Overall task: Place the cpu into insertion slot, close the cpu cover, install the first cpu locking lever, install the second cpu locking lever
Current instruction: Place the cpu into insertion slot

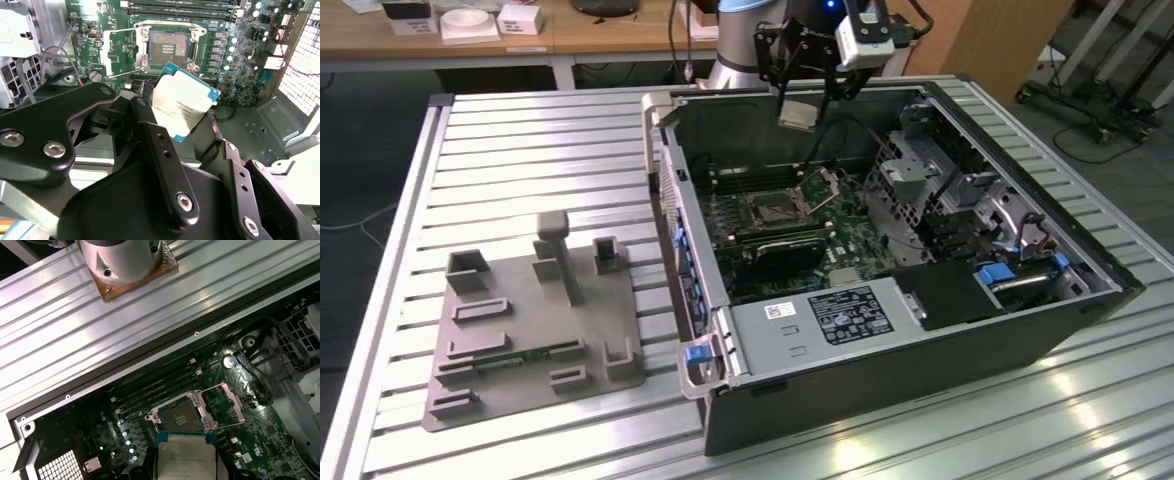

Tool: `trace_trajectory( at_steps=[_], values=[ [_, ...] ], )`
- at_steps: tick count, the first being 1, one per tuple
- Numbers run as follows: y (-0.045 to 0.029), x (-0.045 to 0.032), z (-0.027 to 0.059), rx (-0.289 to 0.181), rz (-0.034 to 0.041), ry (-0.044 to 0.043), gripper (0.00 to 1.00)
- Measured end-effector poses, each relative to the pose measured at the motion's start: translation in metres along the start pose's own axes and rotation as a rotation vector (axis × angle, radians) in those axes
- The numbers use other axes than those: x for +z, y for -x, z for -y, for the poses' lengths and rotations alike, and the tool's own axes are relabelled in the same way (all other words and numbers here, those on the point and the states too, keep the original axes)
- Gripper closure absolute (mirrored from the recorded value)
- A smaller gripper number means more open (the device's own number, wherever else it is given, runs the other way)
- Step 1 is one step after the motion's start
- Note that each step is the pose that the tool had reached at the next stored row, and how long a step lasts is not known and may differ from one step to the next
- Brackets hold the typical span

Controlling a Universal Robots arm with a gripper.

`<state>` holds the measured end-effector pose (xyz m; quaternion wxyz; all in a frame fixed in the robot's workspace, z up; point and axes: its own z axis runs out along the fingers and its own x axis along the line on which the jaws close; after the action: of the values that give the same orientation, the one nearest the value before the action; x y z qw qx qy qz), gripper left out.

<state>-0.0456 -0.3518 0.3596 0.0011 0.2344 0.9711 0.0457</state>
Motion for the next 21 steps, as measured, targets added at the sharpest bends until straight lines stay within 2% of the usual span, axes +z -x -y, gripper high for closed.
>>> trace_trajectory(
  at_steps=[6, 21],
  values=[
    [-0.0006, 0.0002, 0.0003, 0.048, 0.0043, 0.0009, 0.45],
    [-0.0006, 0.0003, 0.0003, 0.053, 0.0048, 0.001, 0.45]
  ],
)
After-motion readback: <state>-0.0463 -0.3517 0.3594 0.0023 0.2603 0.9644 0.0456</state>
